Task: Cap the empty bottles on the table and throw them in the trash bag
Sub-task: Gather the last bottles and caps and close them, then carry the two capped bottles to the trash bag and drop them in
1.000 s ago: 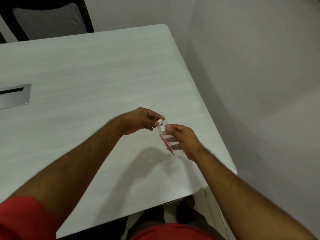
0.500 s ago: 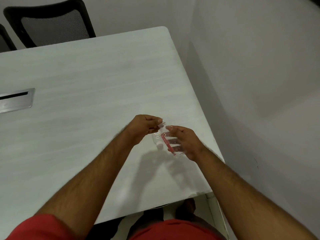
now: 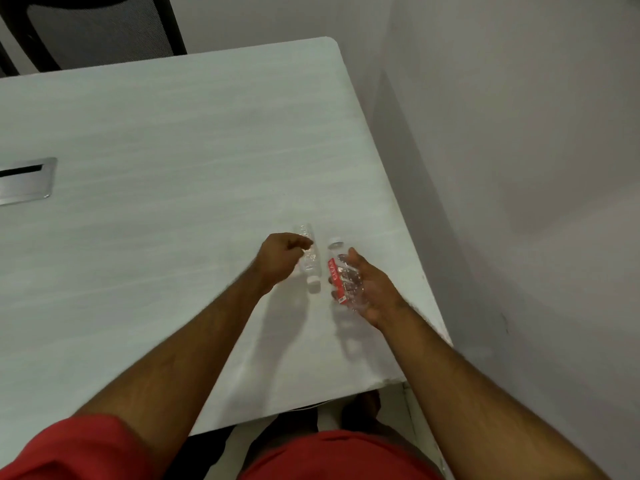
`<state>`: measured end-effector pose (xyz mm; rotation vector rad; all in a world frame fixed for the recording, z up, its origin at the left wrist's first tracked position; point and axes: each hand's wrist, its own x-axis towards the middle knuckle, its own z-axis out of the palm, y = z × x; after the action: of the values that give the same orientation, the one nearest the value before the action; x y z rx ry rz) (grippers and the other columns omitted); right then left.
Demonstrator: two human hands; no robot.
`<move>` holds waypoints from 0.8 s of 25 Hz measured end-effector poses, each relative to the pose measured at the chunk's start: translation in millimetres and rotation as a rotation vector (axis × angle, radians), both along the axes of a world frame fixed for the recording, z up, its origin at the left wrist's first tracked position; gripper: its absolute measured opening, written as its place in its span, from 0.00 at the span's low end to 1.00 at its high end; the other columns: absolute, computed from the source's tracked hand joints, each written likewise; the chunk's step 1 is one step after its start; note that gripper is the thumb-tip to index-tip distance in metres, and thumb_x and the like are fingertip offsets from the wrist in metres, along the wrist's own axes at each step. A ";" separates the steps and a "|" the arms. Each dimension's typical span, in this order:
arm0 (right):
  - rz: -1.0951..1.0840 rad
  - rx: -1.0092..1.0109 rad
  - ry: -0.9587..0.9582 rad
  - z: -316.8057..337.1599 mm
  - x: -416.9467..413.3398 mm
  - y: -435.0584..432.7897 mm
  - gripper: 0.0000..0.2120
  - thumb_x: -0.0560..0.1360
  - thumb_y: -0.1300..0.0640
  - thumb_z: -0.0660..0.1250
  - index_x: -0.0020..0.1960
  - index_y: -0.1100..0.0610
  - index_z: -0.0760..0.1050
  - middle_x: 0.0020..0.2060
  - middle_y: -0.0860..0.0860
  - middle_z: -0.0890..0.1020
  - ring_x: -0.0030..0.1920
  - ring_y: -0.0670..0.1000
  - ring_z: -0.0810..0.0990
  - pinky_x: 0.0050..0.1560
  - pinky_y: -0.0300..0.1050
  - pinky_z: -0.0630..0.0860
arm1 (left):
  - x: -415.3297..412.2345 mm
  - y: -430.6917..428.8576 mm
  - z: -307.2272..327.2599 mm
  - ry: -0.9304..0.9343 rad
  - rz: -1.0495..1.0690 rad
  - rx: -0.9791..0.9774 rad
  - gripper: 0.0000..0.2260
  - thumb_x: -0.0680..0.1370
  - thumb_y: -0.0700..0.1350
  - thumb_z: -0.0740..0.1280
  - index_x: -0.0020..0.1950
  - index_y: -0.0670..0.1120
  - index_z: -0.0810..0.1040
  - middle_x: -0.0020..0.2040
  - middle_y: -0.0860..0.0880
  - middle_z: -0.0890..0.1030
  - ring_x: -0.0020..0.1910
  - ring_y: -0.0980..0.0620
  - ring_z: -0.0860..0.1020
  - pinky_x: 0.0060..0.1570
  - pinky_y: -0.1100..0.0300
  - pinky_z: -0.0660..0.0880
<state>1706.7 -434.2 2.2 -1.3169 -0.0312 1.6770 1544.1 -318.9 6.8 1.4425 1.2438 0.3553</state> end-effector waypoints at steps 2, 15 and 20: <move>-0.078 -0.015 -0.061 -10.7 -4.6 -1.9 0.10 0.73 0.49 0.72 0.45 0.57 0.83 0.41 0.60 0.81 0.34 0.57 0.80 0.36 0.49 0.78 | -3.0 5.1 -18.1 0.351 -0.291 0.481 0.23 0.72 0.32 0.60 0.65 0.43 0.78 0.65 0.42 0.79 0.66 0.41 0.75 0.66 0.52 0.70; -0.004 -0.007 -0.389 -5.1 -63.9 -28.3 0.24 0.70 0.55 0.78 0.63 0.56 0.74 0.50 0.56 0.82 0.40 0.53 0.81 0.35 0.44 0.80 | -59.4 -26.7 2.5 0.592 -0.143 0.403 0.22 0.71 0.58 0.70 0.57 0.45 0.76 0.50 0.46 0.82 0.49 0.44 0.80 0.46 0.55 0.73; 0.137 0.144 -0.429 30.2 -117.3 -48.4 0.19 0.74 0.50 0.73 0.63 0.54 0.76 0.55 0.55 0.84 0.53 0.56 0.84 0.44 0.50 0.82 | -137.5 -98.4 54.0 -0.030 0.407 -0.206 0.14 0.73 0.53 0.70 0.51 0.43 0.80 0.46 0.43 0.83 0.41 0.46 0.80 0.41 0.56 0.74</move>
<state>1589.4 -482.7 32.3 -1.5675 -0.4955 1.4435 1406.7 -417.3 60.9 1.0023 1.5032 0.5042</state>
